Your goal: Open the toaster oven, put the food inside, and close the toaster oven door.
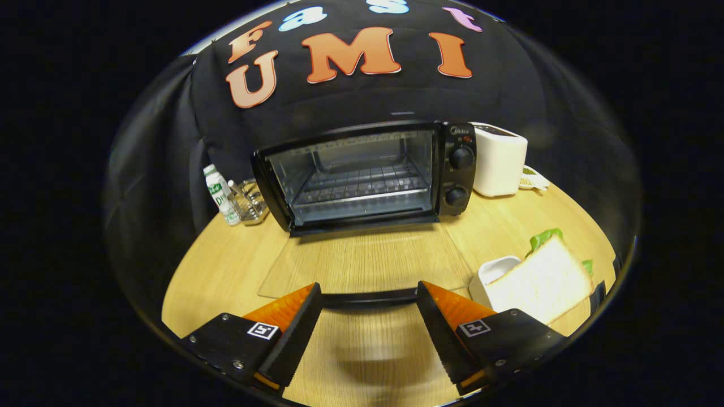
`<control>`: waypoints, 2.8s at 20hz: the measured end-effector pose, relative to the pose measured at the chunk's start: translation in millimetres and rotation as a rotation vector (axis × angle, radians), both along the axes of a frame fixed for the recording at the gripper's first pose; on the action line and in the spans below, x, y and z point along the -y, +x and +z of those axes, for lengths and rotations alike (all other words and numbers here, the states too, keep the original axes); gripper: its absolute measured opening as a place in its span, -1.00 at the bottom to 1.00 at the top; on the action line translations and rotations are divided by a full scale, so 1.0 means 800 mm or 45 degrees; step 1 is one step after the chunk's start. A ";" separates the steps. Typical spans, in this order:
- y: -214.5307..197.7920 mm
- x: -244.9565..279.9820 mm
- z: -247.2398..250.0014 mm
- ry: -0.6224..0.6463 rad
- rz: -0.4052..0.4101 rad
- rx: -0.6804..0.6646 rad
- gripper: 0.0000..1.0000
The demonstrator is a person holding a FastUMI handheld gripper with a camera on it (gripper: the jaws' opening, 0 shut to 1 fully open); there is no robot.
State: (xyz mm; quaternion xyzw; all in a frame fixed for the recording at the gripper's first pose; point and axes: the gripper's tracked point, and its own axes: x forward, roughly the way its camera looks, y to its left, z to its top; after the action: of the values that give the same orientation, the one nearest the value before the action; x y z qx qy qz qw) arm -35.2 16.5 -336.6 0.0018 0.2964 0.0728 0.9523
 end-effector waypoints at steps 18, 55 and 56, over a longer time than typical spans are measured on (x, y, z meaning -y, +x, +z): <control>0.029 0.251 0.087 -0.008 0.245 -0.519 0.98; 0.035 0.078 0.130 0.869 -0.008 -0.493 -0.38; 0.041 0.065 0.124 0.920 -0.038 -0.482 -0.38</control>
State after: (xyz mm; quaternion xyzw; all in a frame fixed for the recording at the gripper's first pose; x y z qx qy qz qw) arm -2.3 -35.8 -237.3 0.3539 0.4219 0.1570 0.8198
